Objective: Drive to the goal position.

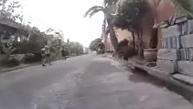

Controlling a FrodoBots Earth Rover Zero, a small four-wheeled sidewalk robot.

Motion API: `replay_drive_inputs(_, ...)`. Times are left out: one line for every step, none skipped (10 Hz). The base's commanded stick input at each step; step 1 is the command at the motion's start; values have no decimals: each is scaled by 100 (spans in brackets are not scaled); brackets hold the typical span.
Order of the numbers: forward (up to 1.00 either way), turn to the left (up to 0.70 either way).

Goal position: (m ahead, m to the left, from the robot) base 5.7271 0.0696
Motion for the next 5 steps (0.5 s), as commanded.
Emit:
replay_drive_inputs(100, 6)
replay_drive_inputs(100, -1)
replay_drive_inputs(100, -34)
replay_drive_inputs(100, -34)
replay_drive_inputs(100, -10)
